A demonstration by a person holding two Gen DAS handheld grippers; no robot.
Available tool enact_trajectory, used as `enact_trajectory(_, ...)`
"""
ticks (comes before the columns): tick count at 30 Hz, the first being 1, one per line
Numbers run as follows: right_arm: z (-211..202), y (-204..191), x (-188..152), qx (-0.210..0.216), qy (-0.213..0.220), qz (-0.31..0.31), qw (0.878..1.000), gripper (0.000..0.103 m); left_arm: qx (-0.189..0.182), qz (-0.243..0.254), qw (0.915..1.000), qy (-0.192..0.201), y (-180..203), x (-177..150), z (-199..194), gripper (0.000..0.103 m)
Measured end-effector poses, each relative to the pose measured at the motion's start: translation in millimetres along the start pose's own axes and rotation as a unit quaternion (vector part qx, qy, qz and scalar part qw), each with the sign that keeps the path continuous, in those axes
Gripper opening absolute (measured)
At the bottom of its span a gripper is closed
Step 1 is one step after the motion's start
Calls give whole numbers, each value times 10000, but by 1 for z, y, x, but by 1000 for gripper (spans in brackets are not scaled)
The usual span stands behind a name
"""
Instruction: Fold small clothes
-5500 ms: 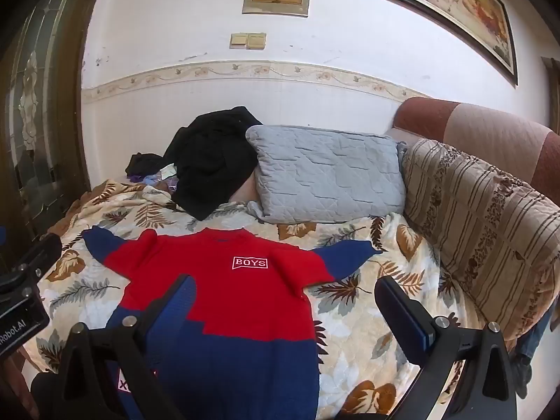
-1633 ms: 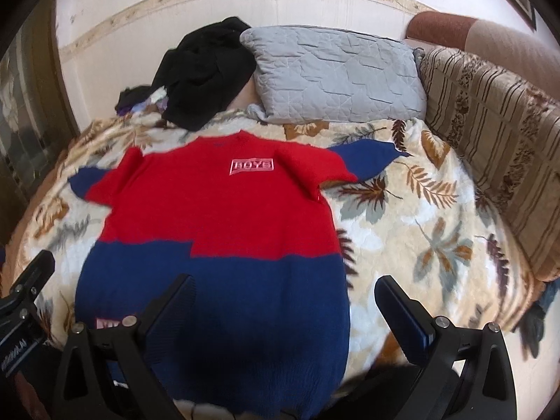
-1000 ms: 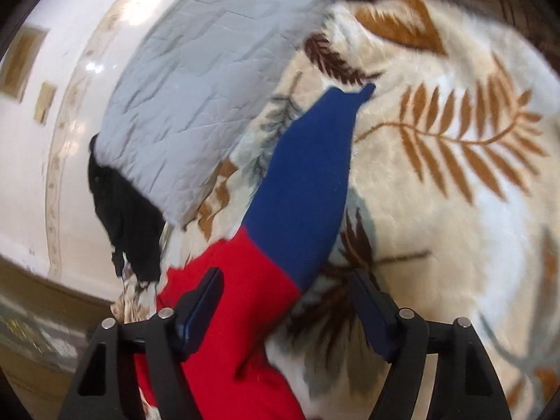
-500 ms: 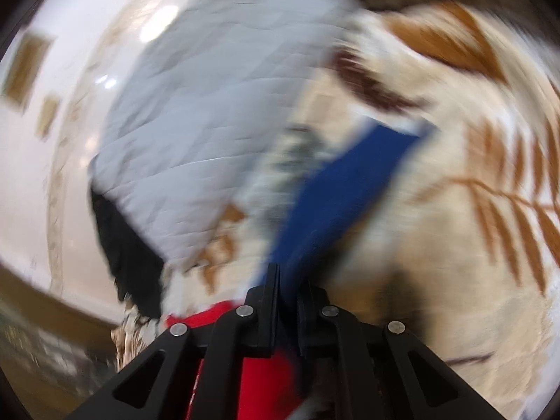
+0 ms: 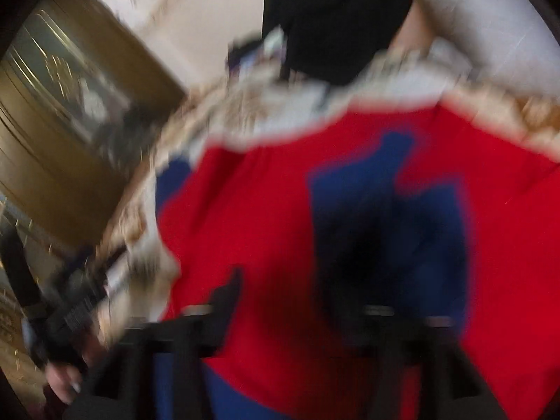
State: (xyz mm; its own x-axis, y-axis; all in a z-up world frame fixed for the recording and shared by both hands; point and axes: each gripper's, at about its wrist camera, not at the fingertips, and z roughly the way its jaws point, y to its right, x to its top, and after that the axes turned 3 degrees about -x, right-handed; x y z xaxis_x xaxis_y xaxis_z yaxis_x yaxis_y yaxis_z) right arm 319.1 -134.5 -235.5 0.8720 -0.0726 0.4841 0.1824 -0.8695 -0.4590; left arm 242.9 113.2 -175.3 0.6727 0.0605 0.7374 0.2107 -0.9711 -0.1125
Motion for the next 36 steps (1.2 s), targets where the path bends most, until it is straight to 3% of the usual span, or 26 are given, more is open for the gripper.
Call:
enact_trajectory(5, -35, 10, -2, 494, 379, 268, 9977, 70, 74, -339, 9994, -89, -21, 7, 7, 103)
enact_trajectory(8, -57, 40, 5, 814, 983, 1192, 9846, 78, 54, -484, 9986, -199, -25, 9, 11, 103)
enact_trajectory(11, -44, 68, 18, 864, 958, 2005, 9712, 79, 46, -548, 9982, -242, -28, 10, 13, 103)
enact_trajectory(16, -12, 69, 30, 925, 837, 2261, 9661, 79, 235, -711, 9965, -360, -50, 18, 26, 103)
enact_trajectory(19, -10, 24, 34, 880, 1018, 1466, 9800, 79, 463, -1001, 9924, -552, -76, 23, 44, 103)
enact_trajectory(21, -19, -18, 32, 870, 1109, 575, 9883, 79, 503, -1272, 9885, -649, -98, 25, 52, 103)
enact_trajectory(25, -35, -74, 22, 649, 1244, -822, 9867, 79, 395, -1747, 9803, -832, -128, 27, 66, 103)
enact_trajectory(29, -51, -73, 14, 441, 1232, -959, 9868, 79, 109, -2171, 9719, -908, -148, 29, 75, 102)
enact_trajectory(33, -71, -55, -7, 109, 1131, -894, 9895, 74, -204, -2479, 9642, -920, -163, 30, 86, 91)
enact_trajectory(35, -78, -47, -13, 81, 1099, -779, 9909, 71, -329, -2588, 9612, -892, -168, 32, 91, 82)
enact_trajectory(36, -82, -40, -17, 102, 1118, -638, 9916, 71, -465, -2665, 9587, -877, -170, 33, 95, 73)
